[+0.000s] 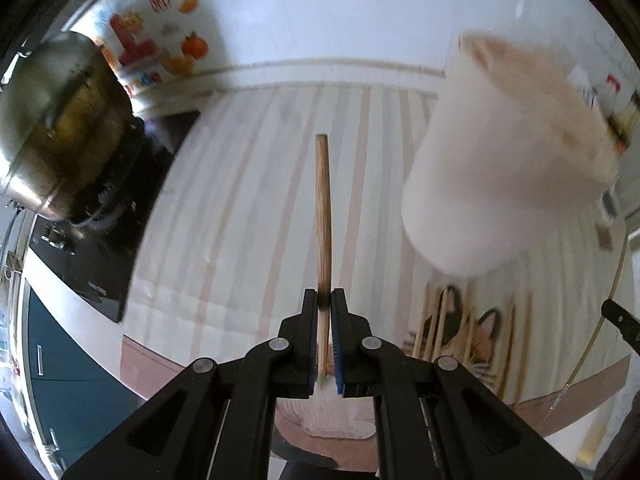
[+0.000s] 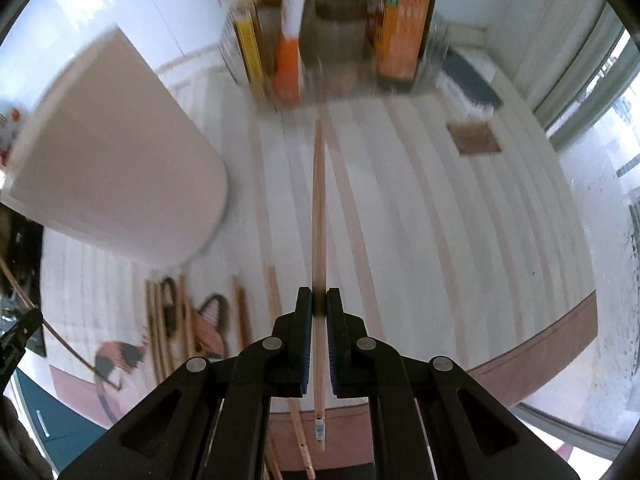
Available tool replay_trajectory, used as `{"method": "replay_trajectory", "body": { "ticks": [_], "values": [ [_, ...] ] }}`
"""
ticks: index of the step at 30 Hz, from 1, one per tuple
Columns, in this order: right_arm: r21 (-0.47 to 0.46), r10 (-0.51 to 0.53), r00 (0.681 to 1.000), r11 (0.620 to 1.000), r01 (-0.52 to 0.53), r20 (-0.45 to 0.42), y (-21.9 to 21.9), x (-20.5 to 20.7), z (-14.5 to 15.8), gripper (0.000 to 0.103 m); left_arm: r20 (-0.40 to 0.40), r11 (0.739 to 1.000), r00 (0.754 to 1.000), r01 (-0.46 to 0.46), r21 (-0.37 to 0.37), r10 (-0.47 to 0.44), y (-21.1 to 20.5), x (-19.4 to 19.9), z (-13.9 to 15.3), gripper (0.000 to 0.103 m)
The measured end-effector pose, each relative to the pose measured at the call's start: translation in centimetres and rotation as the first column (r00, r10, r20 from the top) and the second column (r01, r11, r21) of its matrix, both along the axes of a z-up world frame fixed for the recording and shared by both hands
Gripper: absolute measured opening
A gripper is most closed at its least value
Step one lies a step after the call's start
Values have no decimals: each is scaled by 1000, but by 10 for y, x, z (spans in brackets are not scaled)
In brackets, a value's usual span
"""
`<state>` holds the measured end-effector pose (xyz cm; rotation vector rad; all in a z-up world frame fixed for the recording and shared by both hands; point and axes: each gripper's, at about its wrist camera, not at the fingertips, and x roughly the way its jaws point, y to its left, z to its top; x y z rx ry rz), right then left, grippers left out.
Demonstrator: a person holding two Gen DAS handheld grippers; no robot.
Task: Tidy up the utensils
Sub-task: 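Lift the chopstick upright with both grippers toward the pink utensil holder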
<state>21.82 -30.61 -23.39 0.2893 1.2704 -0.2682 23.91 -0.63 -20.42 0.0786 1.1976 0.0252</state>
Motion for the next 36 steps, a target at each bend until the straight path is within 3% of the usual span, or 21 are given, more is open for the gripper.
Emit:
{"method": "replay_trajectory", "body": {
  "ticks": [8, 16, 20, 23, 27, 31, 36],
  "values": [
    [43, -35, 980, 999, 27, 197, -3, 9, 65, 7, 160, 992, 985, -49, -115, 67, 12, 18, 80, 4],
    [153, -58, 909, 988, -6, 413, -6, 43, 165, 7, 320, 955, 940, -22, -295, 121, 21, 38, 189, 4],
    [163, -57, 877, 986, -25, 476, 1, 74, 193, 7, 346, 936, 932, 17, -351, 113, 11, 58, 220, 4],
    [173, -66, 862, 985, -26, 503, 9, 101, 206, 7, 345, 928, 933, 38, -369, 99, 0, 76, 227, 4],
    [176, -88, 847, 984, -6, 524, 16, 138, 207, 7, 299, 914, 950, 44, -402, 86, -16, 101, 215, 4],
    [169, -112, 843, 985, 26, 526, 20, 166, 195, 7, 237, 899, 969, 41, -436, 71, -29, 122, 192, 4],
    [146, -111, 855, 988, 42, 506, 25, 186, 174, 7, 181, 909, 983, 47, -414, 31, -45, 132, 164, 4]
  ]
}}
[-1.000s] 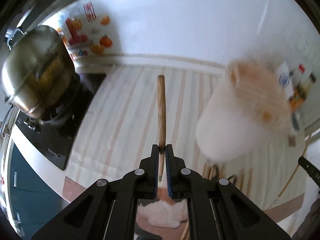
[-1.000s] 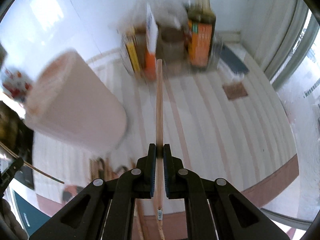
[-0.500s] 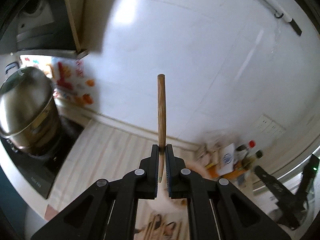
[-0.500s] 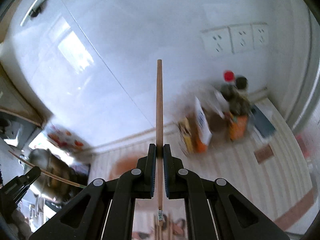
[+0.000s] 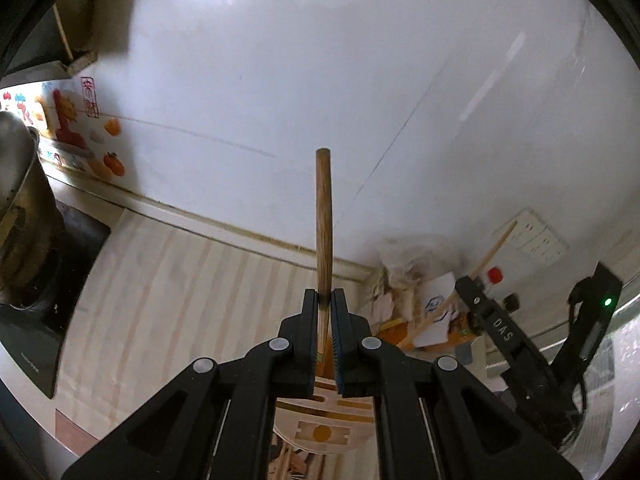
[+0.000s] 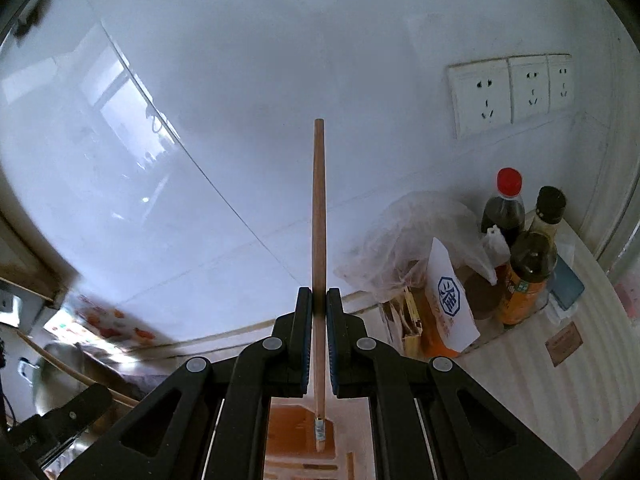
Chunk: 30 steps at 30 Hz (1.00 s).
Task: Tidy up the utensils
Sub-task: 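Lift the chopstick upright with both grippers toward the pink utensil holder, then drop the chopstick into the holder and open both grippers, then lower both tools to the next chopstick and close both grippers on it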
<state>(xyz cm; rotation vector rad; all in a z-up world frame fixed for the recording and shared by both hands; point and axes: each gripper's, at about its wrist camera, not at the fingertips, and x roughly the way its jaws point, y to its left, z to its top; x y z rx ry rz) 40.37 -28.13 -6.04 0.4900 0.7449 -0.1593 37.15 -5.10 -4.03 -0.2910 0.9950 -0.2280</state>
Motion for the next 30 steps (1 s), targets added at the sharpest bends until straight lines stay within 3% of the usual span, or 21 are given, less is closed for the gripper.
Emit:
{"method": "replay_trajectory", "body": {
  "ticks": [7, 11, 12, 14, 15, 16, 20, 21, 23, 25, 30],
  "values": [
    [25, 50, 998, 998, -50, -38, 5, -2, -20, 7, -63, 997, 996, 64, 40, -61, -8, 3, -20, 5],
    [40, 123, 989, 992, -120, -86, 10, -6, -23, 10, -16, 987, 997, 78, 139, -76, -10, -11, -6, 11],
    [34, 129, 987, 991, -127, -94, 10, -9, -21, 15, -3, 986, 997, 72, 151, -72, -8, -14, -2, 18],
    [27, 131, 987, 991, -129, -90, 10, -17, -16, 48, 29, 983, 998, 47, 178, -53, -3, -19, 8, 44],
    [22, 122, 989, 992, -121, -85, 8, -24, -11, 55, 58, 982, 998, 25, 187, -37, 2, -23, 15, 60],
    [18, 108, 991, 994, -107, -77, 4, -31, -7, 58, 87, 983, 996, 7, 185, -24, 8, -28, 20, 70],
    [34, 53, 997, 998, -51, -64, -12, -61, 3, 60, 174, 979, 985, -34, 202, -1, 28, -48, 32, 91],
    [34, 35, 998, 999, -33, -56, -16, -71, 5, 62, 180, 977, 984, -40, 211, 1, 33, -52, 31, 103],
    [30, 12, 999, 1000, -11, -33, -22, -86, 8, 77, 180, 969, 984, -49, 243, 5, 38, -60, 26, 103],
    [14, -15, 1000, 1000, 16, -22, -27, -101, 8, 85, 163, 964, 987, -53, 261, 10, 42, -67, 16, 103],
    [-14, -2, 997, 1000, 0, -78, -29, -122, -8, 89, 89, 947, 996, -37, 319, 9, 48, -83, -28, 103]
  ]
}}
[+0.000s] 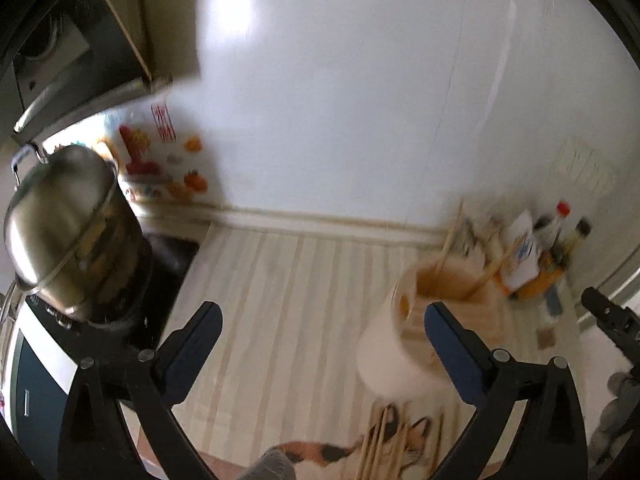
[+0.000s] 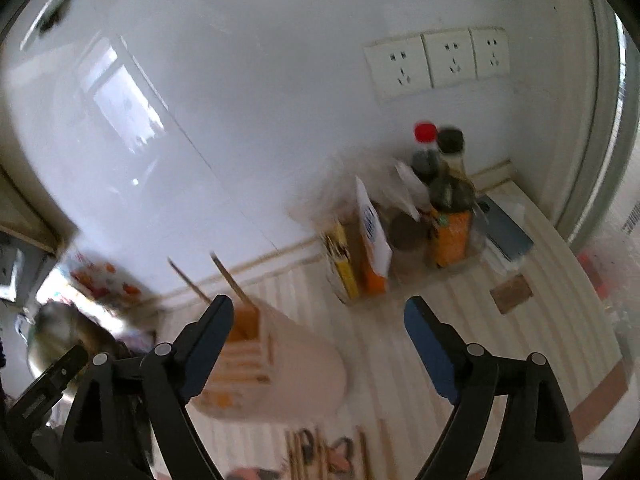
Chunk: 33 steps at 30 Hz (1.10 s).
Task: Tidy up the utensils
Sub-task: 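Lower both tools to the next chopstick and close both grippers on it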
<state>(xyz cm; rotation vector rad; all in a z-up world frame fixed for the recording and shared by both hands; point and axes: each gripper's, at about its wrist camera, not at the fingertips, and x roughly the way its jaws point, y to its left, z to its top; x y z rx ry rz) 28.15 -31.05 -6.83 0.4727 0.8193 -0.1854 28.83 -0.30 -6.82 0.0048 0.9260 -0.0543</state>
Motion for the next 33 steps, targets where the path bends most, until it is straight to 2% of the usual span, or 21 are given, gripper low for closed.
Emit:
{"method": "replay_trajectory", "body": {
  "ticks": [2, 6, 9, 11, 12, 13, 14, 15, 16, 17, 21, 26, 29, 30, 33],
  "values": [
    [-7, 17, 999, 1000, -17, -46, 2, -9, -15, 89, -32, 1000, 999, -11, 12, 11, 2, -8, -19, 103],
    [2, 50, 987, 999, -50, -154, 8, -22, -53, 89, -151, 1000, 988, -9, 16, 11, 4, -21, -67, 103],
    [47, 69, 964, 997, -59, -255, 10, -33, -93, 88, -285, 1000, 959, 9, 6, -6, 3, -35, -119, 102],
    [75, 78, 947, 995, -58, -312, 12, -40, -119, 80, -377, 1000, 926, 19, -5, -20, 1, -45, -154, 94],
    [89, 84, 936, 994, -56, -341, 12, -44, -133, 75, -417, 999, 908, 29, -16, -33, -2, -51, -170, 82],
    [107, 92, 924, 993, -56, -371, 12, -48, -148, 65, -461, 999, 886, 44, -32, -54, -6, -57, -188, 68],
    [124, 103, 909, 991, -57, -405, 13, -52, -163, 54, -486, 998, 872, 54, -40, -67, -11, -59, -198, 63],
    [132, 111, 895, 990, -59, -431, 13, -56, -175, 49, -512, 996, 855, 69, -52, -86, -16, -63, -210, 55],
    [135, 116, 884, 989, -61, -452, 13, -60, -185, 42, -525, 995, 845, 80, -63, -101, -20, -65, -218, 42],
    [140, 122, 872, 988, -62, -474, 13, -64, -196, 40, -541, 993, 833, 95, -68, -117, -25, -67, -227, 38],
    [148, 132, 834, 987, -61, -536, 15, -80, -225, 40, -569, 987, 807, 152, -56, -156, -46, -72, -249, 31],
    [129, 144, 812, 988, -85, -566, 23, -89, -236, 40, -595, 981, 785, 193, -28, -172, -62, -75, -269, 23],
    [99, 157, 801, 988, -121, -578, 28, -90, -239, 40, -577, 977, 799, 214, 9, -170, -68, -75, -268, 12],
    [92, 162, 796, 987, -133, -583, 30, -90, -240, 40, -573, 977, 803, 211, 18, -163, -70, -75, -268, 5],
    [83, 179, 782, 983, -161, -597, 37, -91, -245, 39, -571, 986, 809, 165, -5, -138, -58, -70, -268, 4]
  ]
}}
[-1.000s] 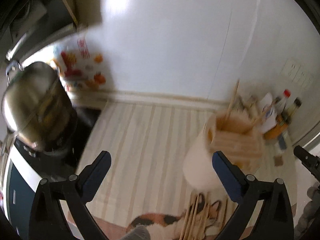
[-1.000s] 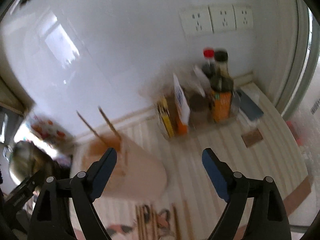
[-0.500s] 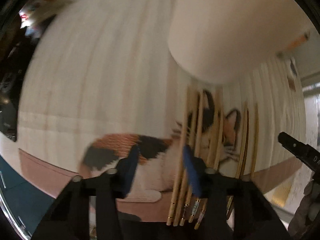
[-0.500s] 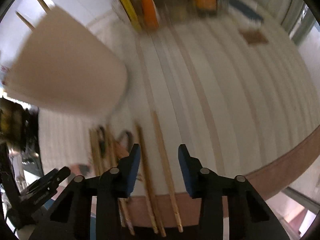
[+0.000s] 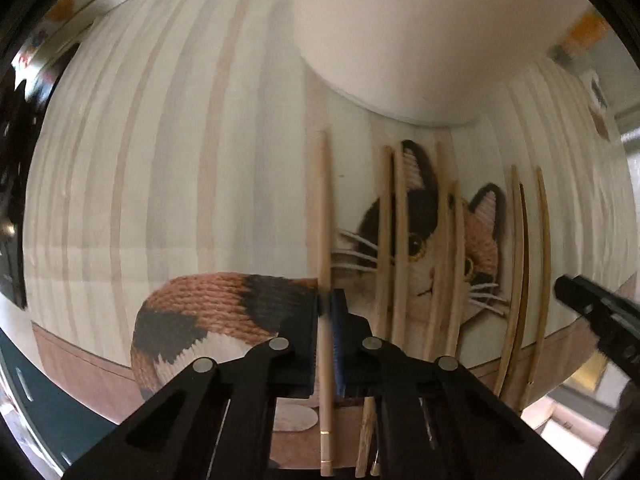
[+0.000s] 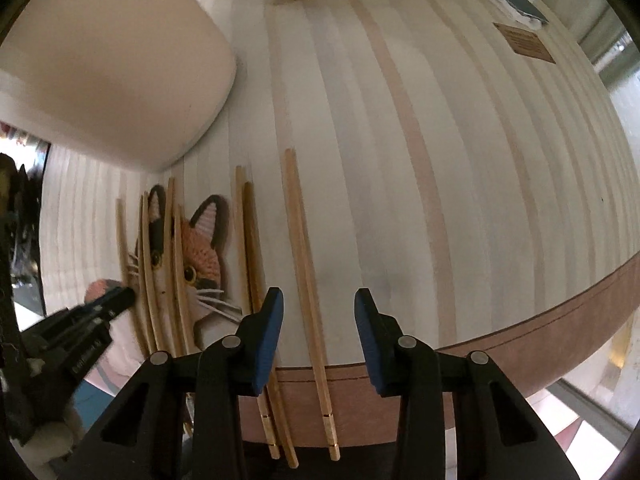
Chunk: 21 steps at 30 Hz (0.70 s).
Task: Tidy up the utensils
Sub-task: 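Lower both tools to the next chopstick and close both grippers on it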
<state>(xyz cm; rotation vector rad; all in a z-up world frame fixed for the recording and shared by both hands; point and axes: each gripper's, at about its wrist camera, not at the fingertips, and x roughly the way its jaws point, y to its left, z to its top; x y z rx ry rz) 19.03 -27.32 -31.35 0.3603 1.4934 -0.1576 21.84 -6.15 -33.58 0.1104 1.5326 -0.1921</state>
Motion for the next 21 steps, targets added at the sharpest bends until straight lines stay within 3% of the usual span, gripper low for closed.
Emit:
{"method": "replay_trajectory", "body": {
  "ticks": [6, 10, 15, 21],
  "values": [
    [-55, 61, 998, 996, -63, -29, 16, 0, -17, 22, -51, 989, 989, -139, -51, 137, 43, 7, 2, 4],
    [-111, 100, 994, 988, -105, -44, 27, 0, -16, 7, -47, 991, 992, -122, -59, 120, 51, 6, 7, 5],
    [-96, 51, 995, 994, -59, -82, 10, -12, -16, 7, -24, 995, 995, -98, -36, 98, 51, 2, 4, 5],
    [-113, 81, 990, 989, -94, -117, -1, -13, -10, 7, -15, 997, 997, -74, -16, 74, 53, 3, 2, 6]
  ]
}}
